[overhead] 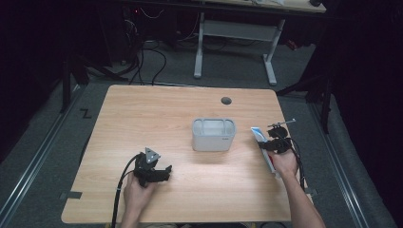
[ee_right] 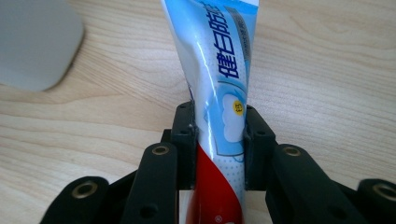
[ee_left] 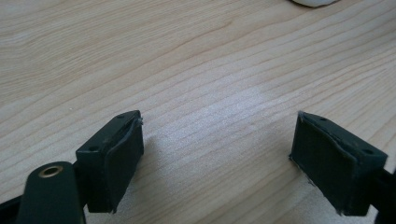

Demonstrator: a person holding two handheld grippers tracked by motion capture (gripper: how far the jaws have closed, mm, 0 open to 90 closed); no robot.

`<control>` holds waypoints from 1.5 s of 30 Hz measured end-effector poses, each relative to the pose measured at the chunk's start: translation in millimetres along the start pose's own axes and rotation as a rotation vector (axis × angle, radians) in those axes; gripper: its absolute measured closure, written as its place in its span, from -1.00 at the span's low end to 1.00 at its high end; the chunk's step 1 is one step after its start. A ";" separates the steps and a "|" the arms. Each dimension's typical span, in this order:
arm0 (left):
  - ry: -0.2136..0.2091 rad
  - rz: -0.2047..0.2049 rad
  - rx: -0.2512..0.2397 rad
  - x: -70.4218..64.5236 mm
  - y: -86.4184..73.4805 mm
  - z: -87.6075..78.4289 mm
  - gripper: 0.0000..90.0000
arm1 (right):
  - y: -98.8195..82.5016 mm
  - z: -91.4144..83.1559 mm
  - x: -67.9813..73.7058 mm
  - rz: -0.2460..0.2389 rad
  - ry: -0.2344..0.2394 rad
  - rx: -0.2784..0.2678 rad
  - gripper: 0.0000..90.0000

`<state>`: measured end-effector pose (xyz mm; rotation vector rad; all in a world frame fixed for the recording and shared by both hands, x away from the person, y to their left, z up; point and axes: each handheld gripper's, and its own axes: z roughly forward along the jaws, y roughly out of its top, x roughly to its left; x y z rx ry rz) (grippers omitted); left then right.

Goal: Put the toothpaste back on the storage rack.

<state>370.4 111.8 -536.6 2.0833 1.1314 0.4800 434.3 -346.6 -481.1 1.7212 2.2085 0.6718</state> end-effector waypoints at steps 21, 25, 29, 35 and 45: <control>-0.008 0.006 0.001 -1.0 -1.0 -1.0 -0.62 | 4.3 -31.2 7.0 -0.054 0.064 -0.105 0.58; -0.009 0.006 0.001 -1.1 -1.1 -1.2 -0.62 | 4.5 -34.7 7.5 -0.062 0.077 -0.120 0.58; -0.009 0.009 0.002 -0.9 -1.1 -1.3 -0.62 | 3.6 -38.0 8.2 -0.070 0.086 -0.133 0.58; -0.009 0.006 0.001 -1.1 -1.2 -1.3 -0.62 | 2.9 -43.0 8.3 -0.069 0.100 -0.151 0.58; -0.009 0.007 0.002 -1.0 -1.3 -1.3 -0.62 | 4.7 -49.4 13.9 -0.093 0.109 -0.166 0.57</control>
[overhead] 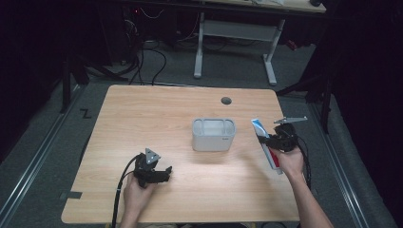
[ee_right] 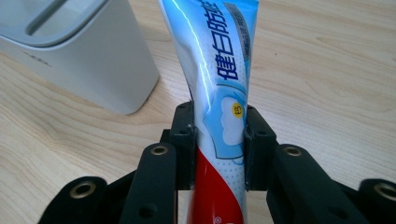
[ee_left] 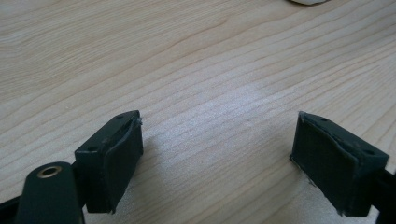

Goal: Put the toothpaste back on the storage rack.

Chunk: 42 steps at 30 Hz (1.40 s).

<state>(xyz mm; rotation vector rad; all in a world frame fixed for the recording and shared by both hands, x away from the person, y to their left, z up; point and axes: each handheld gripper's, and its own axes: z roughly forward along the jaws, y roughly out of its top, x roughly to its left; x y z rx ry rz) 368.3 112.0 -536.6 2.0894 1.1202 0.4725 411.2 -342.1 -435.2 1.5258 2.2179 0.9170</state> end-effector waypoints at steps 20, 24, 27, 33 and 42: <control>0.000 0.000 0.000 0.2 0.1 0.1 -0.63 | 22.0 -13.7 22.0 -0.091 0.029 -0.040 0.57; 0.000 0.000 0.000 0.2 0.1 0.1 -0.63 | 27.9 -13.3 25.4 -0.097 0.041 -0.046 0.56; 0.000 0.001 0.000 0.3 0.1 0.1 -0.63 | 32.1 -13.4 27.5 -0.108 0.045 -0.057 0.57; -0.001 -0.001 0.000 0.1 0.0 0.1 -0.63 | 42.6 -16.8 36.7 -0.124 0.076 -0.091 0.56; -0.001 0.000 0.000 0.4 0.1 0.0 -0.62 | 52.3 -17.2 48.6 -0.147 0.117 -0.121 0.56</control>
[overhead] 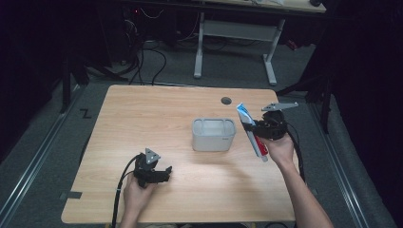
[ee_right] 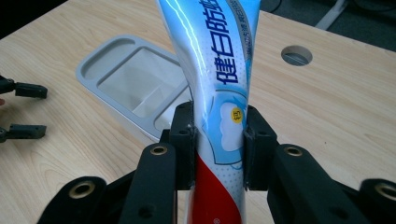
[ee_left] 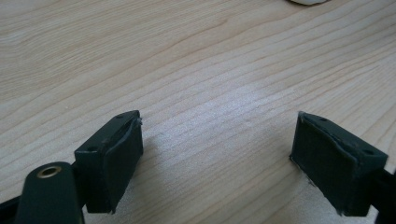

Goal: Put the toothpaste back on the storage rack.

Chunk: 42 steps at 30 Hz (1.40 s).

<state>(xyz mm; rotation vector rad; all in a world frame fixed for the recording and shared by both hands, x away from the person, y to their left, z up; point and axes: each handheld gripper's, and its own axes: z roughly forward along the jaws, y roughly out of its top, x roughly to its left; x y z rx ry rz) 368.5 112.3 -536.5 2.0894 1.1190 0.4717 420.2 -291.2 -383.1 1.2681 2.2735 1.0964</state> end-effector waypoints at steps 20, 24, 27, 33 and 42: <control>-0.002 -0.002 0.000 0.0 0.0 0.0 -0.62 | 27.3 -3.4 14.7 -0.025 0.075 -0.068 0.56; -0.001 -0.002 -0.001 0.0 0.0 0.1 -0.62 | 36.6 -2.1 22.6 -0.044 0.090 -0.090 0.56; 0.000 -0.002 0.000 -0.1 0.0 0.0 -0.62 | 44.0 -0.3 28.9 -0.057 0.103 -0.106 0.57; -0.001 -0.002 -0.001 -0.1 -0.1 0.1 -0.62 | 55.5 9.0 35.0 -0.068 0.113 -0.112 0.57; -0.002 -0.003 -0.001 -0.1 0.0 0.0 -0.62 | 69.8 17.3 38.3 -0.061 0.113 -0.134 0.57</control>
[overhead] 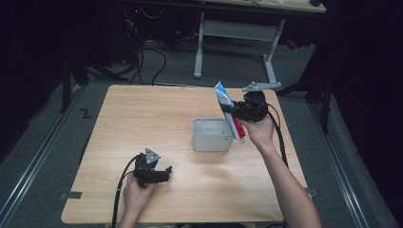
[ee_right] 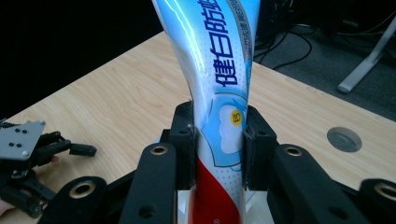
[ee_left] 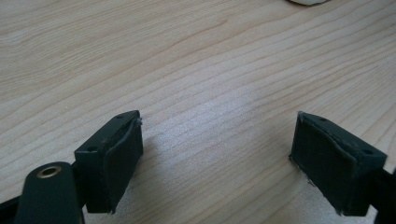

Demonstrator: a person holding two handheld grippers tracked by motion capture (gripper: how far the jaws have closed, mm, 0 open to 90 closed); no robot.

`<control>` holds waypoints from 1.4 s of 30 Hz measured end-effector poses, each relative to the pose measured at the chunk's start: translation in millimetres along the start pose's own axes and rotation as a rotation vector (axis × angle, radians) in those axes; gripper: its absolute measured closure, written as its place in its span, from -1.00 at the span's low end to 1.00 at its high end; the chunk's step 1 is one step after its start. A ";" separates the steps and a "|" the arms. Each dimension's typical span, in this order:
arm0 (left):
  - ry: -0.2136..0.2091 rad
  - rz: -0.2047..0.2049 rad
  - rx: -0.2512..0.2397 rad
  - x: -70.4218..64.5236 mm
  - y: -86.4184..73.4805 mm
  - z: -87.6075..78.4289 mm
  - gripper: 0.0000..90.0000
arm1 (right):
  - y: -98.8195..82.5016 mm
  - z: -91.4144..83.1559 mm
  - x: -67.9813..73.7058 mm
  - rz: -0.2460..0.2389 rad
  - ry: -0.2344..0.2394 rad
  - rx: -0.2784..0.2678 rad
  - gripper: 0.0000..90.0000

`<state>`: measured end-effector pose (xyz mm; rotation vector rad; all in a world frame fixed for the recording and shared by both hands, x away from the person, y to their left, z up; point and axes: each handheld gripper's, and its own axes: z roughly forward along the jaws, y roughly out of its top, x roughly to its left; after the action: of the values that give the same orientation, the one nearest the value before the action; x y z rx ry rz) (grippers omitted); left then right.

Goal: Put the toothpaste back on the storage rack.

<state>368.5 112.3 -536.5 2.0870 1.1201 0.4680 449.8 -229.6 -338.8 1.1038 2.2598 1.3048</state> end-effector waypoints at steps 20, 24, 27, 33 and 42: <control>-0.002 -0.002 0.000 0.5 -0.1 -0.1 -0.61 | 12.8 35.4 -5.6 0.047 0.013 -0.038 0.56; 0.000 -0.003 -0.003 0.5 -0.1 0.1 -0.61 | 15.7 37.1 -4.7 0.040 0.011 -0.048 0.56; 0.000 -0.004 -0.004 0.6 -0.1 0.1 -0.61 | 16.0 39.8 -6.6 0.037 0.014 -0.058 0.56; 0.001 -0.004 -0.003 0.6 -0.1 0.1 -0.61 | 15.7 46.1 -6.4 0.016 0.002 -0.059 0.56; 0.003 -0.004 0.000 1.2 0.0 -0.2 -0.60 | 26.2 55.5 2.6 -0.017 -0.001 -0.037 0.55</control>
<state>369.0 113.4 -536.4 2.0850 1.1258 0.4699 493.2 -186.8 -346.5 1.0708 2.2306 1.3334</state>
